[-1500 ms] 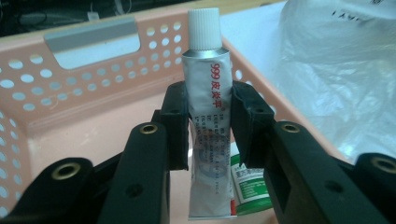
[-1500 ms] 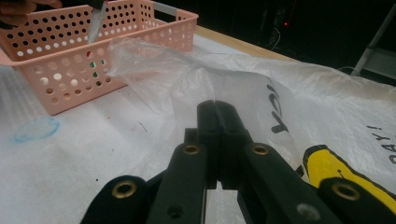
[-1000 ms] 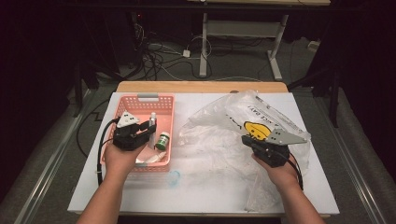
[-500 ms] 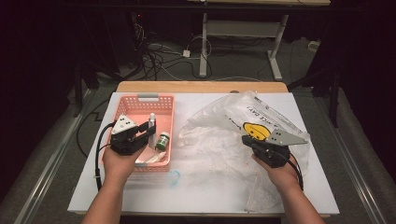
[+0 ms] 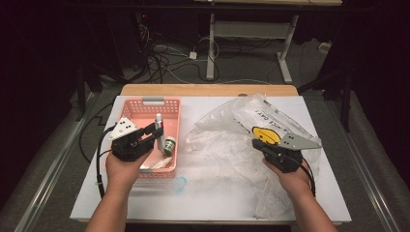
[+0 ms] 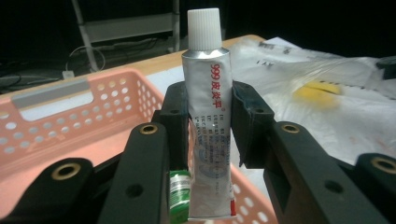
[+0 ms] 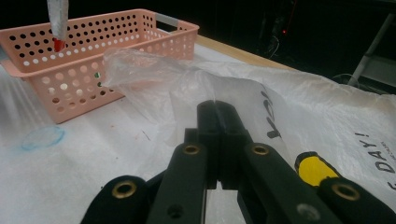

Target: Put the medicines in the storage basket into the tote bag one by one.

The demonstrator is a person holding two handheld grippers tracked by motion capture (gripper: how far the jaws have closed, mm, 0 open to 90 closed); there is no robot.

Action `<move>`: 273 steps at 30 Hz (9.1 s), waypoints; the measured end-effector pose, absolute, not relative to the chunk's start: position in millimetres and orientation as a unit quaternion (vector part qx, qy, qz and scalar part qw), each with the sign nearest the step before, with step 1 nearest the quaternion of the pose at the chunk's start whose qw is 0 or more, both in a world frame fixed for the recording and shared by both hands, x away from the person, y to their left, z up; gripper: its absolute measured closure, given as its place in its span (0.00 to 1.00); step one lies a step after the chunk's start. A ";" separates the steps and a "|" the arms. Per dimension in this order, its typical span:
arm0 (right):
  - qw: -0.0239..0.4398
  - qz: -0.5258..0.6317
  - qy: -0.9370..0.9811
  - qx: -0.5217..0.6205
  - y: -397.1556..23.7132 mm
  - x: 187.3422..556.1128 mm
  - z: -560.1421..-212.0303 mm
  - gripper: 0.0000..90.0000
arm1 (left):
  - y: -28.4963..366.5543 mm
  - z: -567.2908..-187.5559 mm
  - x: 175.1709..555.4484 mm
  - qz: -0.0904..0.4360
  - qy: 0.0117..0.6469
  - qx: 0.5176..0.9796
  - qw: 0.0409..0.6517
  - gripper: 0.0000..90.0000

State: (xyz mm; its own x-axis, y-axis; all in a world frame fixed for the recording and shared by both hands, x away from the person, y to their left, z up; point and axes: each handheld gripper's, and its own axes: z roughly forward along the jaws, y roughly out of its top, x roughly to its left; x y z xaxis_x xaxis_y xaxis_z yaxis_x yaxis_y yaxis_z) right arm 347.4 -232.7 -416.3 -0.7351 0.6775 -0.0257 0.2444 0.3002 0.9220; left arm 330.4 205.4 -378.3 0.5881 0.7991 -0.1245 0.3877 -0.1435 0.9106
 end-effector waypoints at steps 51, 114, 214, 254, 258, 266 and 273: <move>0.218 0.531 0.763 0.298 -233.6 348.6 -406.8 1.00 | 57.3 -407.3 323.0 0.126 0.288 0.782 0.538 0.75; 0.227 0.556 0.740 0.303 -247.3 351.0 -393.5 1.00 | -30.1 -465.1 381.5 0.069 0.305 0.819 0.482 0.43; 0.229 0.548 0.747 0.299 -247.9 345.2 -395.0 1.00 | 202.1 -404.5 332.3 0.148 0.453 0.753 0.453 0.00; 0.240 0.548 0.741 0.304 -251.9 346.3 -397.1 1.00 | 192.9 -443.0 427.9 0.056 0.517 0.808 0.277 0.06; 0.245 0.547 0.742 0.302 -252.2 346.4 -397.4 1.00 | 188.7 -447.8 430.0 0.049 0.512 0.818 0.257 0.15; 0.247 0.548 0.737 0.310 -252.4 346.4 -398.1 1.00 | 183.5 -456.1 434.0 0.025 0.504 0.833 0.229 0.25; 0.239 0.549 0.738 0.313 -251.1 347.1 -398.9 1.00 | 179.1 -462.1 436.8 0.016 0.498 0.844 0.198 0.38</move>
